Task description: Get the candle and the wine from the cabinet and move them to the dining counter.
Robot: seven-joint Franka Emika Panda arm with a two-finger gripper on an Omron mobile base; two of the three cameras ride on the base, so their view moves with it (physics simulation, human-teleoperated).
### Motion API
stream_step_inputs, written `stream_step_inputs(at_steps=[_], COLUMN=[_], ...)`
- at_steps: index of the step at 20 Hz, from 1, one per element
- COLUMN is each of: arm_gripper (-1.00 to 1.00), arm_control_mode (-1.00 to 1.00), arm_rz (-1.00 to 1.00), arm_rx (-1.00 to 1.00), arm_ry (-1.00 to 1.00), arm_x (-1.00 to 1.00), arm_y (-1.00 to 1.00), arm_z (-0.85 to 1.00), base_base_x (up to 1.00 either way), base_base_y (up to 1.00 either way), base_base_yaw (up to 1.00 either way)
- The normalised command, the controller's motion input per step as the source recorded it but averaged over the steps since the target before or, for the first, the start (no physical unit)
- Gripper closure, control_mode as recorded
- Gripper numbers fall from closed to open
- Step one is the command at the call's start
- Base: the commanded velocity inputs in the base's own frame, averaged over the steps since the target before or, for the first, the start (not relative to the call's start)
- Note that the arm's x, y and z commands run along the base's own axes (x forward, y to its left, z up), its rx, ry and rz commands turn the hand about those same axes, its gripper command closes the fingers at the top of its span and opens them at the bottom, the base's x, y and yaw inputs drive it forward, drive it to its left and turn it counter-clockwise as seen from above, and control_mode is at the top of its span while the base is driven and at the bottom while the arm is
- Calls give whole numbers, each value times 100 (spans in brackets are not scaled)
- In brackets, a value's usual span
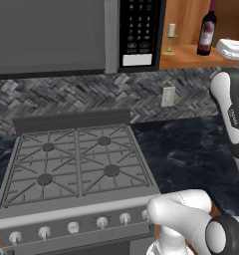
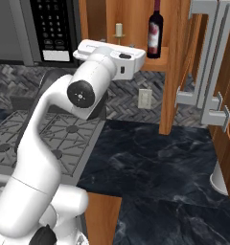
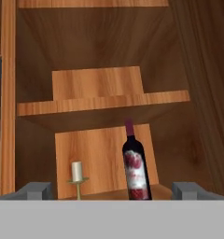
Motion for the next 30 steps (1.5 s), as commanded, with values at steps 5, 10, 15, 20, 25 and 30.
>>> stream_step_inputs(at_steps=[5,10,15,20,25,30], arm_gripper=[-100,-100,-100,-100,-100,-100], arm_control_mode=[-100,-100,-100,-100,-100,-100], arm_rz=[0,0,0,0,0,0], arm_rx=[0,0,0,0,0,0], arm_ry=[0,0,0,0,0,0], arm_x=[9,24,34,38,40,32], arm_y=[3,4,0,0,0,-19], arm_z=[1,1,3,0,1,12], base_base_x=[0,0,0,0,0,0], base_base_y=[0,0,0,0,0,0], base_base_yaw=[0,0,0,0,0,0])
